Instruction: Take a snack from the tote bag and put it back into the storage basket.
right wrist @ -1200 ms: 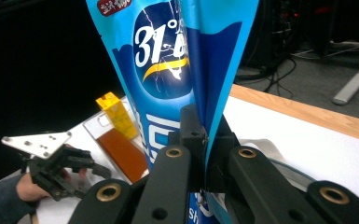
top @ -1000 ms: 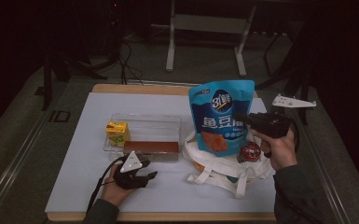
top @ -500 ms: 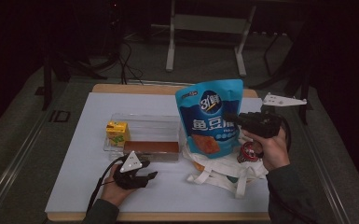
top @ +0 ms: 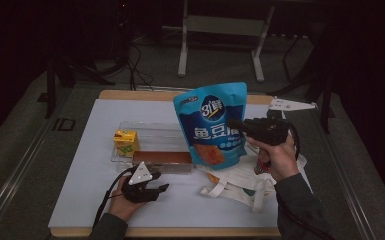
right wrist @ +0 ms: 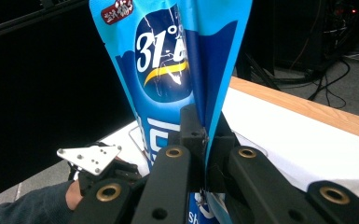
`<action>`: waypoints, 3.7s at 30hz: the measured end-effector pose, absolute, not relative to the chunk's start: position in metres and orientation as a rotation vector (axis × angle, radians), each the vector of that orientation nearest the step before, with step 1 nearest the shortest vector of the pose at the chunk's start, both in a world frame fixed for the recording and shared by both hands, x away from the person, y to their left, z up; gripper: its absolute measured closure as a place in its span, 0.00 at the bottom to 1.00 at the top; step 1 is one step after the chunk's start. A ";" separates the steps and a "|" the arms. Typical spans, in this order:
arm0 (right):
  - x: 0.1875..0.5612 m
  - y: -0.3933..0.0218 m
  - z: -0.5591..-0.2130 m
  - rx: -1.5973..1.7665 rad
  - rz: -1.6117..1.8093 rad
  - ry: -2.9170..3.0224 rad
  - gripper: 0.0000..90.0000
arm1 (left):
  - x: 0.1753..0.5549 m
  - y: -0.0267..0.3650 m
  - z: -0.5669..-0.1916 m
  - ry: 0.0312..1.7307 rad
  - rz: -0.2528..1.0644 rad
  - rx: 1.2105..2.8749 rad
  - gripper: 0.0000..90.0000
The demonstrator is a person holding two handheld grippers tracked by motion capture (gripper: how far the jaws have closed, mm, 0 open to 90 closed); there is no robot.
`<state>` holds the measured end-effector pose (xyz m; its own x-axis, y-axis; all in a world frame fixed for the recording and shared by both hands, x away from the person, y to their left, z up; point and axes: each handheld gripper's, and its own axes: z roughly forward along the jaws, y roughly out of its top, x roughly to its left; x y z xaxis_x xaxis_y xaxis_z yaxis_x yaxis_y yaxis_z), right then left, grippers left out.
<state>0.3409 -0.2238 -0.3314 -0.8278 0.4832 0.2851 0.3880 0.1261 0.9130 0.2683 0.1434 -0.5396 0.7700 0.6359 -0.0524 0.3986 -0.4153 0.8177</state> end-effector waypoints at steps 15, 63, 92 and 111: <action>0.348 -0.193 -0.324 0.871 1.889 2.303 0.99 | 0.269 0.143 -0.540 0.771 0.327 2.060 0.53; 0.399 -0.110 -0.327 0.997 1.894 2.261 0.99 | 0.269 0.146 -0.539 0.771 0.307 2.046 0.53; 0.439 -0.068 -0.371 1.227 1.810 2.183 0.98 | 0.268 0.147 -0.539 0.767 0.312 2.029 0.53; 0.451 -0.033 -0.394 1.284 1.808 2.191 0.98 | 0.267 0.148 -0.539 0.755 0.310 2.018 0.53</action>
<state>0.4512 -0.0328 -0.3943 -0.6604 0.5930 0.4606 0.5647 -0.0121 0.8252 0.2667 0.1482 -0.5389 0.7794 0.6216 -0.0782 0.3878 -0.3807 0.8395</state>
